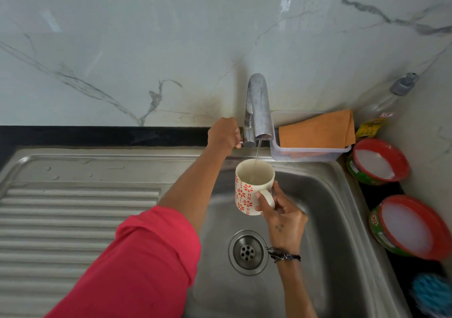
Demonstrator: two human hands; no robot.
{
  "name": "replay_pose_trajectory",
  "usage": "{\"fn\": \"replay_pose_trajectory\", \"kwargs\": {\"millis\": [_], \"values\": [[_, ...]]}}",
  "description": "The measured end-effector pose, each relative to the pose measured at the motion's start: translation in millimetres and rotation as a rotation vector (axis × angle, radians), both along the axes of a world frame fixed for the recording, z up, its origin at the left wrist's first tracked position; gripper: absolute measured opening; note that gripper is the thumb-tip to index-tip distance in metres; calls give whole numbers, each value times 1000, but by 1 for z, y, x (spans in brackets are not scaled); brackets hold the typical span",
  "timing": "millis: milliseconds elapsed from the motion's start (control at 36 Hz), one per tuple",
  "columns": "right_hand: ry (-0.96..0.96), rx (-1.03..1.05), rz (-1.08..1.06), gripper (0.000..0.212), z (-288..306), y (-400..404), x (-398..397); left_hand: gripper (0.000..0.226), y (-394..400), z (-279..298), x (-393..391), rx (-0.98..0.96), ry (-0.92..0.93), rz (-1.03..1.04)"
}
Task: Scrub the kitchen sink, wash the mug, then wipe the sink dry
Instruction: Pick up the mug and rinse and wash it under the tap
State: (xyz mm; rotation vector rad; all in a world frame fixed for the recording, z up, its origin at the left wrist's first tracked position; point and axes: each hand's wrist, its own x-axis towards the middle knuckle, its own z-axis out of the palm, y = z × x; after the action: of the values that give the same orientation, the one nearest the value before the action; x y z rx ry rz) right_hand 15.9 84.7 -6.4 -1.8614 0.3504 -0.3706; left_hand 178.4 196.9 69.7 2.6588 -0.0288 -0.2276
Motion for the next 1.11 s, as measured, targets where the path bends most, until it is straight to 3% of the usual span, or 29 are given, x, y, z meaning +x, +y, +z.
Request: {"fn": "replay_pose_trajectory", "kwargs": {"millis": [83, 194, 417, 583, 694, 1111], "values": [[13, -12, -5, 19, 1, 0, 2, 14, 0, 0, -1, -37, 49, 46], [17, 0, -9, 18, 2, 0, 6, 37, 2, 0, 4, -72, 95, 53], [7, 72, -1, 26, 8, 6, 11, 13, 7, -13, 15, -147, 148, 44], [15, 87, 7, 19, 10, 5, 10, 25, 7, -7, 20, -157, 322, -32], [44, 81, 27, 12, 13, -1, 7, 20, 6, -1, 22, -108, 395, -72], [-45, 157, 104, 31, 47, -2, -2, 19, 8, 9, 10, -38, 239, -130]]}}
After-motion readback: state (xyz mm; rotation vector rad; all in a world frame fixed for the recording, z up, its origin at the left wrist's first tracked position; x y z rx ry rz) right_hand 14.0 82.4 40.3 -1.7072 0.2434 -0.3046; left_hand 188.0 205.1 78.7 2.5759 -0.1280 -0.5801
